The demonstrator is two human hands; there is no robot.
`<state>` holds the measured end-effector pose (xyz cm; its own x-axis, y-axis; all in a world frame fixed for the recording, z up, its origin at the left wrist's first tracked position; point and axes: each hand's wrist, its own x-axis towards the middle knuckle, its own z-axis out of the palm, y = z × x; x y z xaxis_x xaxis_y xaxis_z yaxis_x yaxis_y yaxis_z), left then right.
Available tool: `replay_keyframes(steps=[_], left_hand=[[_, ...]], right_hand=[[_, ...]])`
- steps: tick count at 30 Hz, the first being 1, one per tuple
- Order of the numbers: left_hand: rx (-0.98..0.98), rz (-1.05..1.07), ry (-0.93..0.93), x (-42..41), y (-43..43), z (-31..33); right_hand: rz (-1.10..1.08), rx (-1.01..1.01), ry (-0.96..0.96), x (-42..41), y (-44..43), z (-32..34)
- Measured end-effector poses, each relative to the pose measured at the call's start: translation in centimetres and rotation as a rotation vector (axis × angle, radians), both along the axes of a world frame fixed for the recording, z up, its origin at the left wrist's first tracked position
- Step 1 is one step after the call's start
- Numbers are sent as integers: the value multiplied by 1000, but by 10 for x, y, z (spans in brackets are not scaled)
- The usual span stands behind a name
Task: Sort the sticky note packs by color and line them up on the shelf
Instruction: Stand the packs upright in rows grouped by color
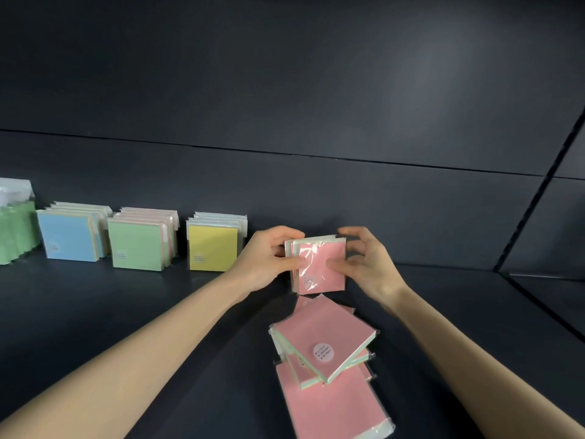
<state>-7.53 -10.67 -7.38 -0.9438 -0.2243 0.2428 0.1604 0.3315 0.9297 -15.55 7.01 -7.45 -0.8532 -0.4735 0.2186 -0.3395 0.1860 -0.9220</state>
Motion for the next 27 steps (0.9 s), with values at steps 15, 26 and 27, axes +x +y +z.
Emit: replay_keyframes(steps=[15,26,27], left_hand=[[-1122,115,-58,-29,-36,44],[-1092,159,41,-23,-45,37],[-1099,155,39,-23,-46,37]], right_hand=[[-121,444,434,-19,-48,11],[-156,378,529,-21,-52,3],[-158,385,537,-21,-53,3]])
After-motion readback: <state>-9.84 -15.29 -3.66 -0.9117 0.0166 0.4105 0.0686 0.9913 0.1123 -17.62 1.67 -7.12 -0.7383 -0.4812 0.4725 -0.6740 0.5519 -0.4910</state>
